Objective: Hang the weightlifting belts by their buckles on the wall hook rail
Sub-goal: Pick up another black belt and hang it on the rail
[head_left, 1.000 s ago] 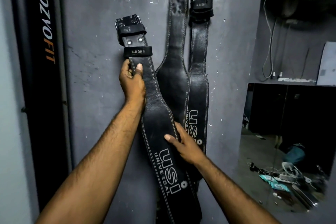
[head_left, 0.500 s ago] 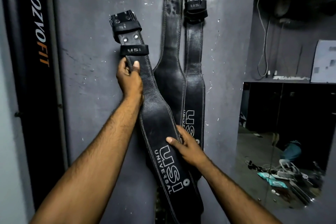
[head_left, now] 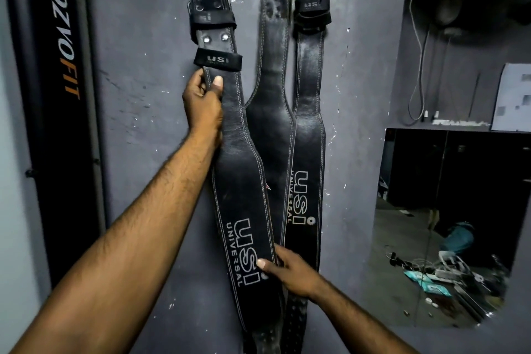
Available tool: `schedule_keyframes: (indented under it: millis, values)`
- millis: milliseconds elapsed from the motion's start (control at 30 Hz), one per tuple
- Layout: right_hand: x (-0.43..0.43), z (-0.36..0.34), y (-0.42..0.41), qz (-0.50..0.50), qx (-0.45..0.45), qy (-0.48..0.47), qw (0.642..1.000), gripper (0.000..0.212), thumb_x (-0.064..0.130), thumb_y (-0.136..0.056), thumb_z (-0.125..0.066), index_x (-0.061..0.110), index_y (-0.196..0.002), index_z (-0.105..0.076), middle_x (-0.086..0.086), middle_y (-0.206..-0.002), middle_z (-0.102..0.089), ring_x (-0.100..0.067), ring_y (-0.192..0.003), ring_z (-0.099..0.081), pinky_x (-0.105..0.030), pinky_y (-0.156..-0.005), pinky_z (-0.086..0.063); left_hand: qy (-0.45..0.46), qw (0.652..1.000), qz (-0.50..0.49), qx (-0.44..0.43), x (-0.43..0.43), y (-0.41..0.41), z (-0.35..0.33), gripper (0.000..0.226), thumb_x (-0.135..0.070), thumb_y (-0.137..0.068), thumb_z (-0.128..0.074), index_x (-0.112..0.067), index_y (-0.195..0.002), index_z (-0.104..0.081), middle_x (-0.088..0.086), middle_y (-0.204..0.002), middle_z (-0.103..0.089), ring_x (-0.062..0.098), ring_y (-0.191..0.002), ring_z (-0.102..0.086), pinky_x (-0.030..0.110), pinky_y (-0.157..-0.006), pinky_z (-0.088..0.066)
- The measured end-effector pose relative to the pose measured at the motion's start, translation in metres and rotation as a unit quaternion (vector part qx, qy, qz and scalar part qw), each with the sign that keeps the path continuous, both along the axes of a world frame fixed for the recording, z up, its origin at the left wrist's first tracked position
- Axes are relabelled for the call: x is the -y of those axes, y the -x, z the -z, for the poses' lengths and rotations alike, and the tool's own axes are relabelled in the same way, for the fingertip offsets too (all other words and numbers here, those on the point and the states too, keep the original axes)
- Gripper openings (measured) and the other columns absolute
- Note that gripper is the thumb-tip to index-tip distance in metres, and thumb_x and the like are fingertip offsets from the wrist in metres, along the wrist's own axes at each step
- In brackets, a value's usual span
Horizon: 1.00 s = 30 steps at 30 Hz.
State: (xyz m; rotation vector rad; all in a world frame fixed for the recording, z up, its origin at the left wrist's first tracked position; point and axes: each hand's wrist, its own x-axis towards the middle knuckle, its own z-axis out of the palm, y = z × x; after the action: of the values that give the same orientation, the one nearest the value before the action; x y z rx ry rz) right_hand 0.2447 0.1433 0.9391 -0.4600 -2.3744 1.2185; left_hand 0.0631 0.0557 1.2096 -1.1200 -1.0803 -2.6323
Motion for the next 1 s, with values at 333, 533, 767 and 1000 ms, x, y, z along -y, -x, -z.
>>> schedule_keyframes:
  millis: [333, 533, 767, 1000]
  values:
    - [0.014, -0.189, 0.041, 0.037, -0.3, -0.041, 0.952, 0.013, 0.003, -0.094, -0.062, 0.016, -0.096, -0.063, 0.008, -0.081, -0.061, 0.013, -0.064, -0.054, -0.008, -0.07, -0.042, 0.045, 0.995, 0.073, -0.052, 0.001, -0.028, 0.022, 0.023, -0.003, -0.092, -0.06, -0.009, -0.113, -0.062, 0.013, -0.102, -0.068, 0.022, -0.093, -0.062, 0.048, -0.097, -0.052]
    - [0.017, -0.242, 0.052, -0.033, -0.331, -0.061, 0.941, 0.037, 0.0, -0.09, -0.065, -0.002, -0.126, -0.053, -0.013, -0.115, -0.065, -0.024, -0.099, -0.058, -0.039, -0.093, -0.05, 0.113, 0.979, 0.037, -0.164, 0.028, -0.03, 0.023, 0.025, -0.007, -0.096, -0.058, -0.008, -0.121, -0.057, 0.006, -0.101, -0.068, 0.015, -0.091, -0.064, 0.036, -0.085, -0.055]
    - [0.019, -0.245, 0.055, 0.06, -0.366, -0.122, 0.921, 0.033, 0.013, -0.088, -0.072, 0.024, -0.113, -0.053, 0.021, -0.091, -0.053, -0.001, -0.08, -0.047, -0.018, -0.08, -0.042, 0.325, 0.905, 0.182, -0.205, 0.061, -0.012, 0.07, 0.045, 0.004, -0.096, -0.053, -0.015, -0.136, -0.044, 0.004, -0.099, -0.074, 0.01, -0.084, -0.072, 0.022, -0.067, -0.058]
    - [0.02, -0.24, 0.055, 0.081, -0.378, -0.111, 0.915, 0.041, 0.016, -0.087, -0.073, 0.016, -0.124, -0.055, 0.005, -0.109, -0.059, 0.005, -0.084, -0.048, -0.007, -0.078, -0.043, 0.261, 0.932, 0.189, -0.167, 0.057, -0.01, 0.1, 0.036, -0.007, -0.098, -0.056, -0.014, -0.133, -0.053, 0.004, -0.104, -0.076, 0.017, -0.094, -0.072, 0.028, -0.081, -0.059]
